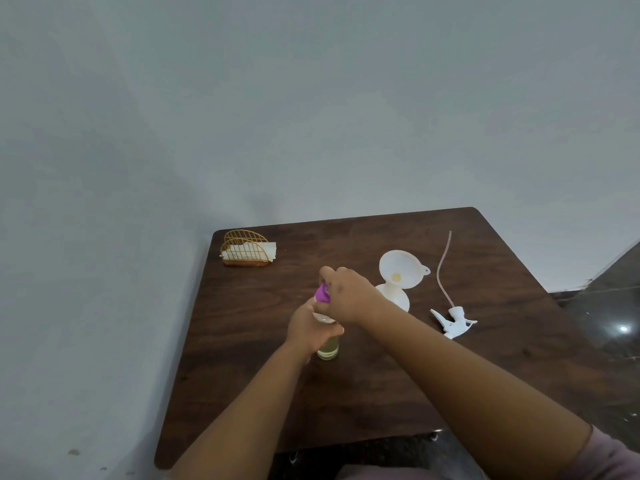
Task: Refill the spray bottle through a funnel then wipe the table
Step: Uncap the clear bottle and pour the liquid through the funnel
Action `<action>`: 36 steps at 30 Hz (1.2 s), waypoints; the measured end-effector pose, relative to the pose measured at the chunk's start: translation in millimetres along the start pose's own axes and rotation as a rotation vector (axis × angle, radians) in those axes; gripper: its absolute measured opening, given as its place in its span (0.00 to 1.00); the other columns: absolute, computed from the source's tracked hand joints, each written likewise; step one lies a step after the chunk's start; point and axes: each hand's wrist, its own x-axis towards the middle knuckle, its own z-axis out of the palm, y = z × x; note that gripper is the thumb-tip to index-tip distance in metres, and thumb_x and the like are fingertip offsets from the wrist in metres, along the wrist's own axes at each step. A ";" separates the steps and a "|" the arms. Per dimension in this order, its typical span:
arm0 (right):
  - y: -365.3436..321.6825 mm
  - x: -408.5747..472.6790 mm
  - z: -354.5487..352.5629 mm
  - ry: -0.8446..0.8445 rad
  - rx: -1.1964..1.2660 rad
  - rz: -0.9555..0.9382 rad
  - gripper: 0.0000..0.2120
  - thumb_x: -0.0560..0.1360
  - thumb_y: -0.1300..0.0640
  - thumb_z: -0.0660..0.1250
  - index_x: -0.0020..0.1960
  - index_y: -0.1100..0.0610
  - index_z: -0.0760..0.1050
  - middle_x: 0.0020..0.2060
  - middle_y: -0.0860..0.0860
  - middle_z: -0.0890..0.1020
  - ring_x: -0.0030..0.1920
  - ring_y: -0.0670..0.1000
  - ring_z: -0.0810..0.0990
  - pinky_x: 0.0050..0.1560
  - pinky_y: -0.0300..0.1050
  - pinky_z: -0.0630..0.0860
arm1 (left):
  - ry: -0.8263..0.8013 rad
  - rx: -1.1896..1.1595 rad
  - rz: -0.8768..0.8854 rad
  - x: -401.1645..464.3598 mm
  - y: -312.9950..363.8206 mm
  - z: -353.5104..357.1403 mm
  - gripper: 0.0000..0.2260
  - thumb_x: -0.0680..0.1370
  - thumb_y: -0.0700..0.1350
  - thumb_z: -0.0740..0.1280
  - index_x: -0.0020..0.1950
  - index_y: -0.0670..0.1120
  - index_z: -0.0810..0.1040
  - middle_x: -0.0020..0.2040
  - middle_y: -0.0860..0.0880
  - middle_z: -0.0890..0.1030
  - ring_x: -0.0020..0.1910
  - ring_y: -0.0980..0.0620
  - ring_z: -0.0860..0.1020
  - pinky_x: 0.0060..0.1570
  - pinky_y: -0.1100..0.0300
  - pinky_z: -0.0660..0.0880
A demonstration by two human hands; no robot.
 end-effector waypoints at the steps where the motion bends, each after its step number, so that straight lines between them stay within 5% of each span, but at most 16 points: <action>1: 4.7 -1.9 -1.7 0.008 0.048 0.002 0.19 0.74 0.48 0.69 0.59 0.53 0.68 0.50 0.52 0.76 0.47 0.50 0.75 0.45 0.39 0.73 | 0.012 -0.032 -0.014 -0.7 0.5 1.5 0.17 0.65 0.39 0.77 0.48 0.54 0.76 0.45 0.53 0.82 0.48 0.53 0.80 0.53 0.50 0.79; 4: 24.6 -11.4 -2.1 0.042 0.315 0.020 0.18 0.71 0.46 0.73 0.55 0.51 0.70 0.47 0.48 0.77 0.43 0.46 0.75 0.40 0.33 0.69 | 0.036 -0.084 -0.030 -1.0 1.0 6.1 0.18 0.64 0.39 0.78 0.48 0.54 0.77 0.45 0.52 0.83 0.46 0.53 0.81 0.53 0.50 0.79; 7: 55.4 -20.9 5.6 0.053 0.734 0.153 0.20 0.65 0.45 0.78 0.49 0.51 0.73 0.45 0.50 0.81 0.41 0.48 0.79 0.41 0.38 0.77 | 0.062 -0.104 -0.026 -1.1 0.9 12.9 0.21 0.63 0.40 0.78 0.51 0.55 0.78 0.46 0.52 0.83 0.48 0.51 0.81 0.53 0.49 0.79; 12: 97.6 -47.2 19.8 -0.088 1.322 0.370 0.16 0.69 0.60 0.76 0.51 0.57 0.73 0.48 0.56 0.79 0.47 0.51 0.81 0.44 0.42 0.79 | 0.110 -0.095 -0.025 1.9 2.5 22.6 0.22 0.64 0.40 0.80 0.54 0.52 0.78 0.49 0.52 0.82 0.51 0.51 0.80 0.54 0.49 0.78; 17: 155.4 -82.9 41.2 0.100 0.990 0.506 0.25 0.60 0.55 0.82 0.52 0.54 0.75 0.52 0.52 0.80 0.53 0.52 0.79 0.47 0.44 0.81 | 0.138 -0.097 -0.048 3.8 2.1 26.6 0.26 0.64 0.40 0.80 0.60 0.49 0.78 0.53 0.51 0.81 0.54 0.49 0.79 0.58 0.47 0.77; 23: 217.1 -107.7 76.7 0.536 0.526 0.738 0.25 0.60 0.56 0.81 0.51 0.54 0.72 0.51 0.51 0.74 0.54 0.55 0.74 0.52 0.46 0.69 | 0.153 -0.079 -0.003 2.3 2.7 29.6 0.20 0.63 0.40 0.80 0.46 0.56 0.77 0.46 0.55 0.81 0.49 0.50 0.80 0.53 0.51 0.78; 26: 233.9 -116.9 96.4 0.528 0.420 0.762 0.25 0.60 0.56 0.81 0.51 0.57 0.71 0.50 0.53 0.75 0.54 0.58 0.72 0.52 0.45 0.64 | 0.146 -0.070 -0.021 3.9 -1.4 28.2 0.21 0.64 0.40 0.80 0.50 0.54 0.77 0.48 0.54 0.81 0.50 0.50 0.79 0.52 0.53 0.77; 36: 248.5 -120.8 112.8 0.497 0.458 0.761 0.30 0.58 0.58 0.82 0.51 0.53 0.68 0.52 0.52 0.70 0.56 0.58 0.73 0.56 0.51 0.72 | 0.122 -0.037 -0.015 5.9 -5.6 28.1 0.21 0.64 0.39 0.80 0.54 0.50 0.79 0.50 0.51 0.82 0.51 0.50 0.80 0.51 0.54 0.77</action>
